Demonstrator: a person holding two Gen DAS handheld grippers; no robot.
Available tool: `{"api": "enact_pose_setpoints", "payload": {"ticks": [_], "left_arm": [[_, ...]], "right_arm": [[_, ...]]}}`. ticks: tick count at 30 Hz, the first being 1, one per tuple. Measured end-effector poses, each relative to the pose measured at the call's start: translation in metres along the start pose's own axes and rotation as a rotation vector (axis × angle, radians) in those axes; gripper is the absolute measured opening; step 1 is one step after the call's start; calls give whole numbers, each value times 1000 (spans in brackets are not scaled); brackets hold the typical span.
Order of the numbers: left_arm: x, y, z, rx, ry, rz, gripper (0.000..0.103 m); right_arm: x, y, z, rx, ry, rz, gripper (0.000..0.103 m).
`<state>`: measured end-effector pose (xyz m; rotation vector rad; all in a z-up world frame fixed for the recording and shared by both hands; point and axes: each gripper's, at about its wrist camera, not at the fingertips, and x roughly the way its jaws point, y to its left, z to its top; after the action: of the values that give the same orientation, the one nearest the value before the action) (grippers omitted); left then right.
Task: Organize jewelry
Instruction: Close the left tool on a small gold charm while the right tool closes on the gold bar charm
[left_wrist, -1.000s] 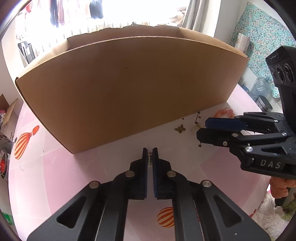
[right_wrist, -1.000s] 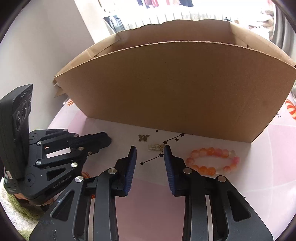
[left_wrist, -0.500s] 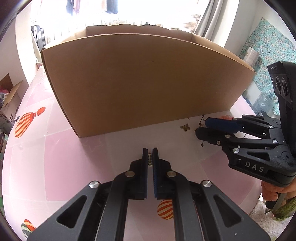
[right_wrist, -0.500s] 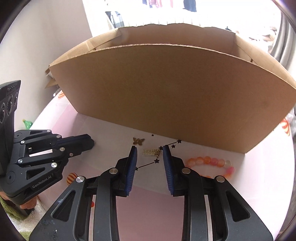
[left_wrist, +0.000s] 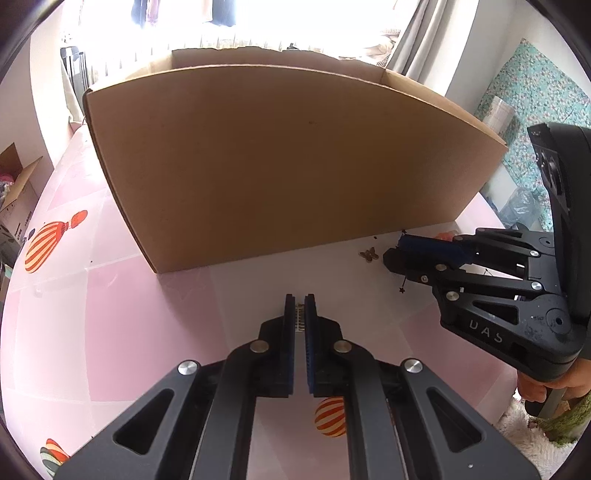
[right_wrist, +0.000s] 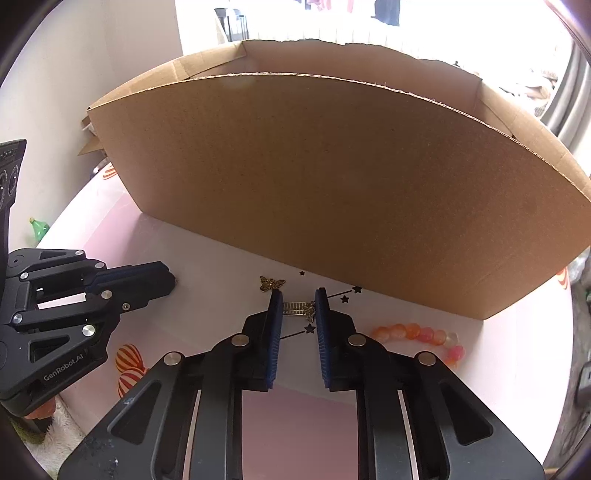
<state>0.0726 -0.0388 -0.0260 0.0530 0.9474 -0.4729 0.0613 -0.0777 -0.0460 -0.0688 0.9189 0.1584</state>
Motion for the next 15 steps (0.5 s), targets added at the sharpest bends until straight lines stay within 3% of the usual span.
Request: {"api": "enact_pose_setpoints", "payload": {"ticks": [9,10,11,15], "left_arm": [[0,2,-1,-5,-2,-31,5],[0,2,-1,-8,-4,-29,5],[0,3,-2,-15,-8,-28,5],[-1,5,-5,-55,-21,-35,5]], "right_arm": [[-1,-7,0,43,18,-3,15],[1,-16,7,48,18,6,12],[0,-19,8,54,18,20,2],[-4,-25,9,59,29,46,2]]}}
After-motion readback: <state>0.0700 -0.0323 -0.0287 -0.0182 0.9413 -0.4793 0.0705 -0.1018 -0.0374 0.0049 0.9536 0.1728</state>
